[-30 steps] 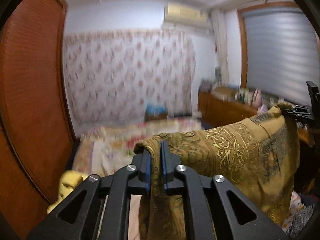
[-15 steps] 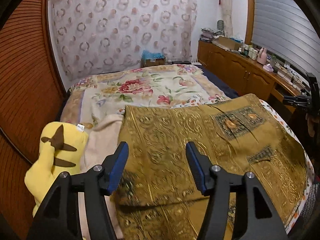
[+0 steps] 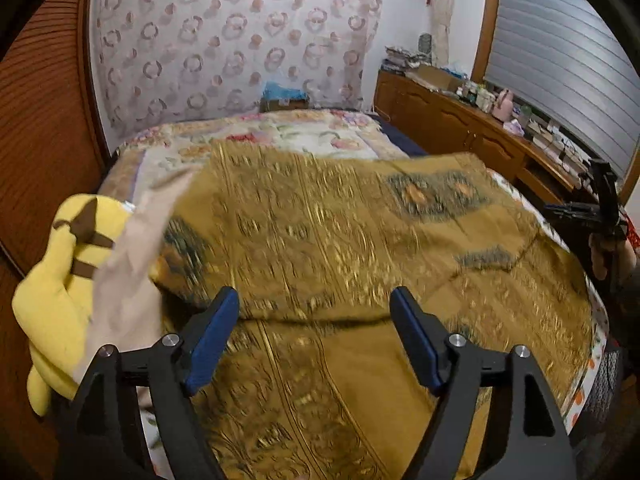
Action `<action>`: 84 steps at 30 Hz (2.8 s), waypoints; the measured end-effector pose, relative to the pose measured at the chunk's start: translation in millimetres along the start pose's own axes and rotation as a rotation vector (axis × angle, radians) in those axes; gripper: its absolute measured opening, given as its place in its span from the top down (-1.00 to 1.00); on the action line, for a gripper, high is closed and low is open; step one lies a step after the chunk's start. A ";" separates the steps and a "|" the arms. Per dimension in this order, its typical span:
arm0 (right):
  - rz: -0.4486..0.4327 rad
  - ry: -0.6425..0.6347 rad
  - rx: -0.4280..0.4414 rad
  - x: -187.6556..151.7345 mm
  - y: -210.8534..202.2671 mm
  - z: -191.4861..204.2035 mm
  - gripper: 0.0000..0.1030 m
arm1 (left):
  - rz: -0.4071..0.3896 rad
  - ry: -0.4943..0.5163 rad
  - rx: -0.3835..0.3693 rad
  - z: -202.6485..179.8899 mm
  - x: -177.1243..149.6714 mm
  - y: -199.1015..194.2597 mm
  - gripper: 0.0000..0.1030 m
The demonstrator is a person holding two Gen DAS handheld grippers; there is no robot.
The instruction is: Fold small clothes
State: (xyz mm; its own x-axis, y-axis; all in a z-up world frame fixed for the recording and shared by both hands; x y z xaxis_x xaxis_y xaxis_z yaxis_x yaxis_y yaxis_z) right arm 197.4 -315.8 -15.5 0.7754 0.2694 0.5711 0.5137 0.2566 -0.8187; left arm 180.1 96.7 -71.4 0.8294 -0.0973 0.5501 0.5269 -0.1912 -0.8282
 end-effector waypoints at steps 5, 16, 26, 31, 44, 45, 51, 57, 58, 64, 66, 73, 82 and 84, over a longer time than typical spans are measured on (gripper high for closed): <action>0.026 0.004 0.031 -3.6 1.8 -7.9 0.34 | 0.047 -0.018 -0.028 -6.1 -21.2 17.5 -0.55; 0.064 0.050 0.026 20.3 32.5 -6.2 0.34 | 0.089 0.000 0.012 -15.0 -37.2 38.6 -0.58; 0.050 0.088 -0.015 29.7 50.8 -12.5 0.05 | 0.155 0.088 0.085 -33.5 -40.9 55.3 -1.00; 0.023 0.043 -0.059 23.3 52.7 -3.9 0.04 | 0.155 0.090 0.090 -33.6 -40.8 54.3 -1.00; 0.030 0.018 -0.084 20.3 54.3 4.0 -0.05 | 0.126 0.085 0.100 -27.1 -40.2 40.5 -0.73; 0.031 0.016 -0.086 20.4 54.0 3.5 -0.05 | 0.110 0.073 0.099 -30.3 -43.1 35.2 -0.69; 0.031 0.012 -0.084 20.2 54.7 5.1 -0.07 | -0.082 -0.030 0.155 -4.2 -30.7 -21.4 -0.53; 0.032 0.009 -0.088 20.1 54.3 5.1 -0.08 | -0.108 -0.116 0.160 29.1 -11.1 -33.1 -0.20; 0.032 0.010 -0.089 20.2 54.0 4.6 -0.08 | -0.108 -0.132 0.166 36.4 -7.9 -32.1 -0.16; 0.031 0.006 -0.093 20.2 52.7 0.5 -0.08 | -0.085 -0.163 0.196 55.3 1.4 -18.8 -0.05; 0.032 0.008 -0.092 20.3 52.3 -0.7 -0.08 | -0.074 -0.163 0.197 57.3 4.4 -12.9 0.00; 0.040 -0.028 -0.070 20.2 48.6 2.1 0.51 | -0.036 -0.132 0.199 59.0 12.3 -1.9 0.75; -0.015 -0.051 -0.065 24.6 32.7 10.7 0.88 | 0.019 -0.117 0.213 64.8 17.9 8.1 0.77; -0.038 -0.052 -0.063 25.1 27.3 11.2 0.89 | -0.006 -0.127 0.176 62.6 16.8 0.7 0.93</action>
State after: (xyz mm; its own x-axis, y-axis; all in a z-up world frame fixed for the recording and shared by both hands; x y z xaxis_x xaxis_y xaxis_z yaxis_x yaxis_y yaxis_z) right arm 226.7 -291.6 -22.9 0.7353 0.3089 0.6032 0.5660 0.2097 -0.7973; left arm 206.1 156.1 -69.4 0.8369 0.0296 0.5466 0.5472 -0.0171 -0.8368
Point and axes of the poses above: each gripper's, at about its wrist camera, not at the fingertips, and y roughly the way its jaws point, z to its left, x to its top, the point moved 3 cm from there along y, roughly the way its jaws point, and after that the axes turned 12 degrees about z, right-handed, at the moved point
